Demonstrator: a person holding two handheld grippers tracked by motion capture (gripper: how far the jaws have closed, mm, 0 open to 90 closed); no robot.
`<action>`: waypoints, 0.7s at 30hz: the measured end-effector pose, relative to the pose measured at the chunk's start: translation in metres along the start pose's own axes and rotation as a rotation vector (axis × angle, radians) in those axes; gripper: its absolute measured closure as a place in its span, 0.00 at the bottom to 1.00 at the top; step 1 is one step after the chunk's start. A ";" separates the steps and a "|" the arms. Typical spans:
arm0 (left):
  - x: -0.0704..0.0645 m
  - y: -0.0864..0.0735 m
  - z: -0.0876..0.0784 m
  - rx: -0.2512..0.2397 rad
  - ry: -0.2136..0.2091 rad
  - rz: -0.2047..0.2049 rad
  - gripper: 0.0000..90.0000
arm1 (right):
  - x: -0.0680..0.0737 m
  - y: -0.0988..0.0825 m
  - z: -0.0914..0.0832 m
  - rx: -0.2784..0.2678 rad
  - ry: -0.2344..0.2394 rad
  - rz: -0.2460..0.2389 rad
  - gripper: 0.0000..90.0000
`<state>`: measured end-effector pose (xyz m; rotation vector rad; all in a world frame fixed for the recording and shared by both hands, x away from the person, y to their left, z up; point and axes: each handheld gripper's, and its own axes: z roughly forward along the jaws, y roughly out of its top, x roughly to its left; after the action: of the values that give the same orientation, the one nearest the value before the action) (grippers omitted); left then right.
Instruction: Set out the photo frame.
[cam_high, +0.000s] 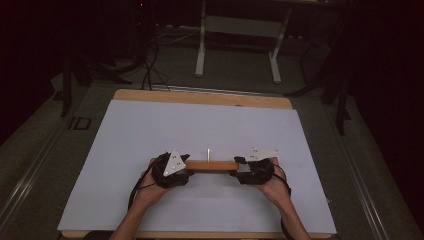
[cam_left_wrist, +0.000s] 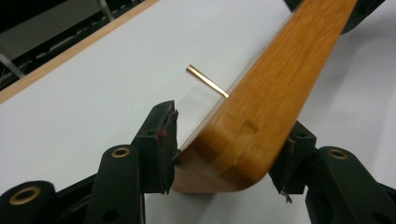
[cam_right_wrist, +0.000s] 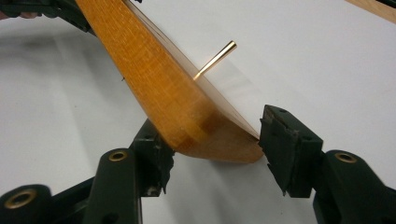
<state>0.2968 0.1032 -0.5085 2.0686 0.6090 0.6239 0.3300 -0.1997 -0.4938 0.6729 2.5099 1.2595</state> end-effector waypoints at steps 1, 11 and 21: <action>0.001 -0.001 0.001 0.003 0.000 -0.002 0.54 | 0.000 0.000 0.000 -0.001 -0.001 0.000 0.51; 0.009 -0.007 0.005 0.011 -0.005 -0.045 0.55 | -0.002 0.001 -0.001 0.000 -0.006 0.003 0.56; 0.015 -0.011 0.009 0.017 -0.014 -0.065 0.57 | -0.009 0.002 0.004 -0.022 0.023 0.004 0.56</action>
<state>0.3111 0.1127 -0.5194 2.0590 0.6728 0.5681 0.3401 -0.2006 -0.4943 0.6621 2.5109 1.3016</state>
